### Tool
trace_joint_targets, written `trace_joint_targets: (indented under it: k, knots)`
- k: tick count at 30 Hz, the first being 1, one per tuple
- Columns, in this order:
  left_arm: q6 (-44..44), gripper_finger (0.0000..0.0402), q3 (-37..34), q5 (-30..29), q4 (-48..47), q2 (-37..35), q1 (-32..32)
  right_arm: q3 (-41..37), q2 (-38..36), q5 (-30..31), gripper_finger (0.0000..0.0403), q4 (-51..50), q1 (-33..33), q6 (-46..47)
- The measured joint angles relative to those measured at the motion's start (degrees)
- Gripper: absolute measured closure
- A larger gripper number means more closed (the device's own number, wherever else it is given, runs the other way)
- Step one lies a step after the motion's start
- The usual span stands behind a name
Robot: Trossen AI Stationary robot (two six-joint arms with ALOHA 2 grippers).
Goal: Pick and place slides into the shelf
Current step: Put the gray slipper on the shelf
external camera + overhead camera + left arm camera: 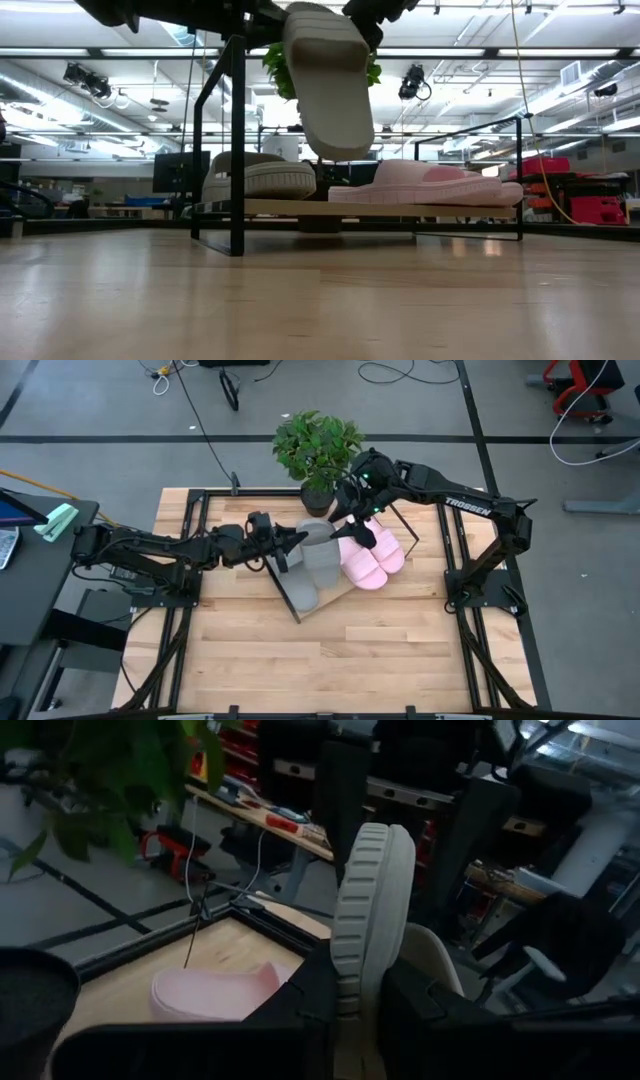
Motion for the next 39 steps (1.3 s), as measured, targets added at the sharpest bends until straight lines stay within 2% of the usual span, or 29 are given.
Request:
trace_joint_targets:
  k: [7,15,28,39]
  knots:
    - [-6.6,0.0354,0.0,-4.0,-2.4,0.0,0.1,0.0,-0.6,8.2,0.0188,0.2,0.8,-3.9]
    - [-8.5,0.0354,-0.1,-6.9,-2.5,0.0,0.1,0.1,-4.4,15.2,0.0209,-0.3,3.7,-4.0]
    - [-17.2,0.0354,-2.5,-10.5,-4.7,1.1,0.6,0.1,-11.0,20.3,0.0241,-4.6,12.1,-3.9]
    - [-27.2,0.0354,-2.4,-10.3,2.2,10.4,1.0,0.0,-11.3,22.1,0.0245,-4.8,17.3,-3.4]
